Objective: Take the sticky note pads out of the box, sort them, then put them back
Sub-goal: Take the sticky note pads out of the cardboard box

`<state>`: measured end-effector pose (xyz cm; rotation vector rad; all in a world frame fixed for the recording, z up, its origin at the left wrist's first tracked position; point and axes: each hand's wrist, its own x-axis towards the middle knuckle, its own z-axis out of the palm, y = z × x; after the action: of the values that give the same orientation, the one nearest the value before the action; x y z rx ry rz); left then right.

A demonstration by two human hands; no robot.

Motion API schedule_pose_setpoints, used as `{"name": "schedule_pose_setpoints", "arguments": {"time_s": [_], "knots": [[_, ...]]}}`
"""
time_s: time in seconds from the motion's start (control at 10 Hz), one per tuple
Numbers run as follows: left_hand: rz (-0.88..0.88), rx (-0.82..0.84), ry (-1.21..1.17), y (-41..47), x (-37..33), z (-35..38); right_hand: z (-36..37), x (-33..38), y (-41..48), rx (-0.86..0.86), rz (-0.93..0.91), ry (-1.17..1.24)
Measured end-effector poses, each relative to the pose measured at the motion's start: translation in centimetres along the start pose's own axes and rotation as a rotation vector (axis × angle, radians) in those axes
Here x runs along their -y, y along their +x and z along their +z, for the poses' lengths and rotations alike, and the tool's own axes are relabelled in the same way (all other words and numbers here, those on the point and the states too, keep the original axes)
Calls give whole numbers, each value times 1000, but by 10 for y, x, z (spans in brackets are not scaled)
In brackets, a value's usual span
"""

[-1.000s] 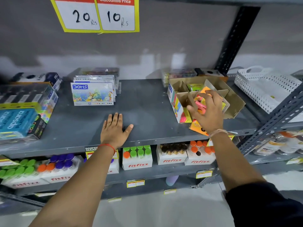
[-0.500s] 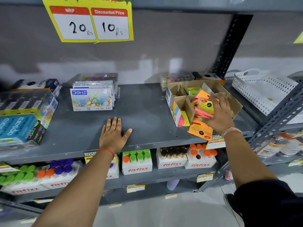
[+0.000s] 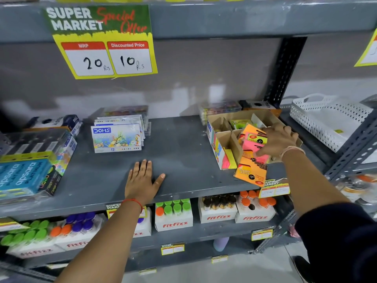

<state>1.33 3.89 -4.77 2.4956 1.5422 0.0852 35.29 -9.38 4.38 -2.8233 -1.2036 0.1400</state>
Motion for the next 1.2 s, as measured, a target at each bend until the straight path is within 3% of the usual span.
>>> {"name": "schedule_pose_setpoints", "arguments": {"time_s": [0.3, 0.5, 0.7, 0.9, 1.2], "knots": [[-2, 2, 7, 0, 0, 1, 15, 13, -5, -17, -153, 163], [5, -4, -7, 0, 1, 3, 16, 5, -17, -183, -188, 142], [-1, -7, -3, -1, 1, 3, 36, -7, -49, -78, -236, -92], [-10, -14, -11, 1, -1, 3, 44, -13, -63, 153, -227, -27], [-12, -3, -14, 1, 0, 2, 31, -17, -54, 5, -239, 57]]}}
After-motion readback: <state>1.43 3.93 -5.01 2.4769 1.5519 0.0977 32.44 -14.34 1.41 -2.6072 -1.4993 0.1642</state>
